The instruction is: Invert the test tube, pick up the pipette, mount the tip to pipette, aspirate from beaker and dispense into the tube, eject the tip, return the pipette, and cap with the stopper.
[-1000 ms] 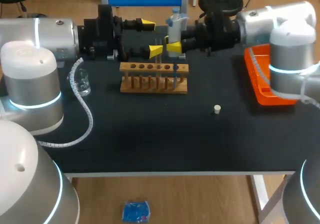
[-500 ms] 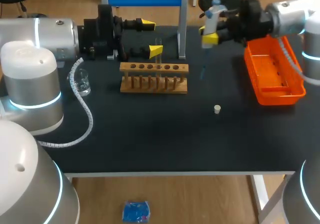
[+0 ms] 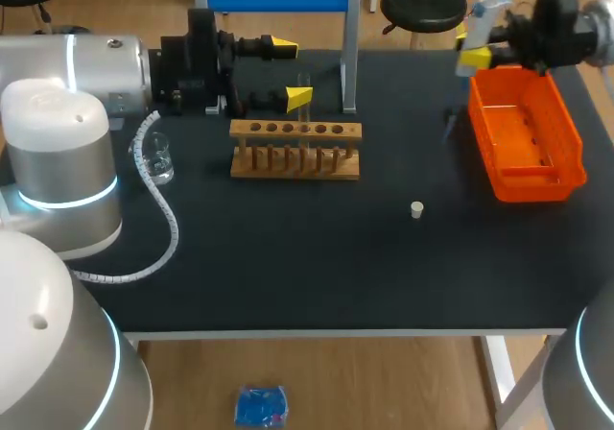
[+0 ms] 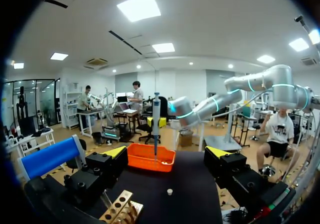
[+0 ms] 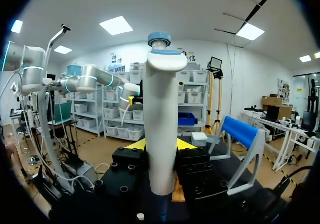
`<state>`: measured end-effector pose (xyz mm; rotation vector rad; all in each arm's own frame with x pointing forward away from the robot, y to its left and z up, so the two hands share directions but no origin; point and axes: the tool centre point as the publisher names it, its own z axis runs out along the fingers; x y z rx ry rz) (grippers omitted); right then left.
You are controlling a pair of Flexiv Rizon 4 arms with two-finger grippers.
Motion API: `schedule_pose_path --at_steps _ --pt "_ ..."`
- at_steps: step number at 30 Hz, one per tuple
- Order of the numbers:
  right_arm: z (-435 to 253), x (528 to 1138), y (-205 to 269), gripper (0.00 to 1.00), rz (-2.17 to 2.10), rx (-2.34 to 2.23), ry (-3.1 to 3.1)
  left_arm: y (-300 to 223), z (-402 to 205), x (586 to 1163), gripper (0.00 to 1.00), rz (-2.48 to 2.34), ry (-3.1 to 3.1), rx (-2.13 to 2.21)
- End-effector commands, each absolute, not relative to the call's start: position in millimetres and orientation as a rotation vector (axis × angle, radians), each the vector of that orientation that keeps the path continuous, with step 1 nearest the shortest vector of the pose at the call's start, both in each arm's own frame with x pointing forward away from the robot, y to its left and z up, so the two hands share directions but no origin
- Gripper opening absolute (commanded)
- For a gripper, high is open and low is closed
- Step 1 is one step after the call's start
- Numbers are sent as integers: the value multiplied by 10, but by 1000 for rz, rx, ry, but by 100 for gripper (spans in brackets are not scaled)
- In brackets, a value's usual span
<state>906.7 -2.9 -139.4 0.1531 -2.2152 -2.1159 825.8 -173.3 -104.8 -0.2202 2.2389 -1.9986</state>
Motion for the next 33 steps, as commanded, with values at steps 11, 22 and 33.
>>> schedule_pose_path --at_steps 11,22,33 --pt "-1398 9028 -834 0 -2120 79 -2272 -1732 -1055 8256 100 -2000 2236 -220" --pt "-1592 9137 -1179 0 -2137 22 -2290 -1732 -1055 8256 100 -2000 2236 -220" --pt "-1755 9195 -1355 0 -2130 29 -2255 -1732 -1055 8256 100 -2000 2236 -220"
